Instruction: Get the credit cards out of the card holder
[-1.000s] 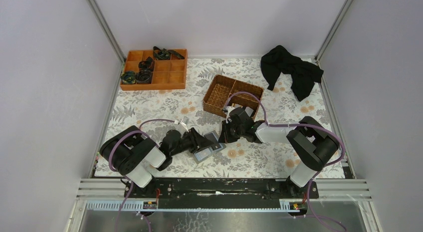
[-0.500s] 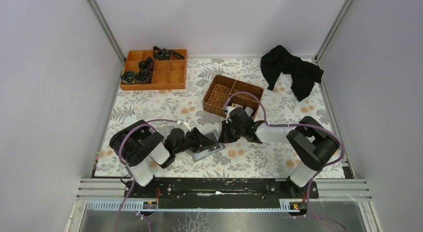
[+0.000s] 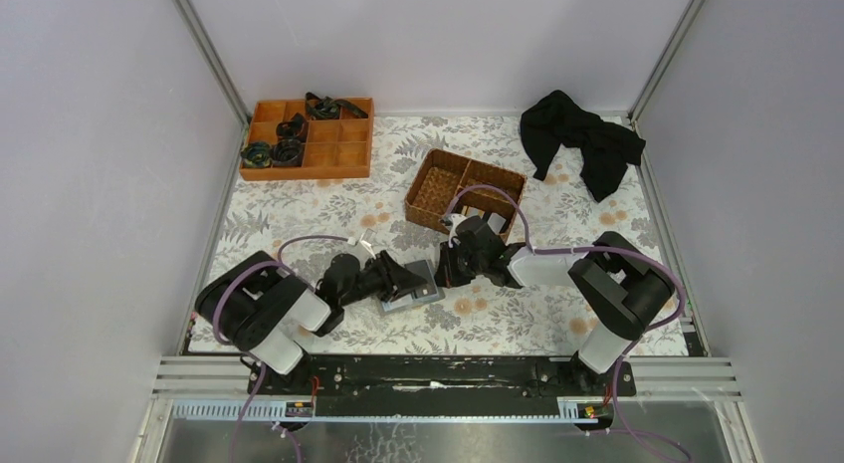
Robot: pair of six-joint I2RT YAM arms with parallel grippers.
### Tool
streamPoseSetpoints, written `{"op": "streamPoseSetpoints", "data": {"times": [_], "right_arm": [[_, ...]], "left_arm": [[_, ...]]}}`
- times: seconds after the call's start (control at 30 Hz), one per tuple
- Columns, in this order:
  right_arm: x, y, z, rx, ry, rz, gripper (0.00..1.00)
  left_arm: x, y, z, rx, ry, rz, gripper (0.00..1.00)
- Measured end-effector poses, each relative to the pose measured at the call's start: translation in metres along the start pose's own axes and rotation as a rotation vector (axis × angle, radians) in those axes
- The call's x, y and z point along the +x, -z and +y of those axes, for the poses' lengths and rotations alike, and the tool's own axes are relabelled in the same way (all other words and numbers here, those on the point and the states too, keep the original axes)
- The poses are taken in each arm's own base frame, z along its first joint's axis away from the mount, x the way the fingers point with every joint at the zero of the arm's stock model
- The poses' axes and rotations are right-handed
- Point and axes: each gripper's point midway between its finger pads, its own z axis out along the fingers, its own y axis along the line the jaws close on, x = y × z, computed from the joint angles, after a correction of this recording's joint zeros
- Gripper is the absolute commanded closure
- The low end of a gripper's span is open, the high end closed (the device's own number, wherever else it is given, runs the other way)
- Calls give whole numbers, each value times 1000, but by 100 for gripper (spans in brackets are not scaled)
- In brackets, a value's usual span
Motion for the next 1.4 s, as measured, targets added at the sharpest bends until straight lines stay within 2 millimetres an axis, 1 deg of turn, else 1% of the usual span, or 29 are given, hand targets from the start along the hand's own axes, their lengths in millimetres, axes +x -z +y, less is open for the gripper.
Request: {"op": "streamPoseSetpoints", "data": {"times": [0.07,0.17,0.47,0.57,0.73,0.9,1.0,1.1,1.2,1.4], "right_arm": [[0,-2,1,-10,-6,-1,100],[-1,-4,4,-28,-14,-1,100],[-1,-5,6,-38,-21,-1,100],[2,0,3,-26,-26,7,100],[7,11,-3,10,-30,25,100],[9,12,-7,20,-38,33,100],[9,12,-8,23,-41,34,100],[9,12,-8,22,-41,34,100],[9,12,-8,21,-42,36,100],[8,10,-8,12,-44,37,100]], "left_arm": [[-2,3,-5,10,-13,-6,63],[-5,6,-6,4,-23,-12,63],[-5,10,7,-50,-41,-2,63],[-3,11,11,-61,-53,11,63],[2,11,25,-93,-40,44,63],[3,14,27,-79,-31,57,65],[3,17,29,-81,-28,57,73],[3,20,30,-85,-28,52,89],[1,22,29,-85,-33,46,100],[-3,25,23,-76,-48,33,100]]}}
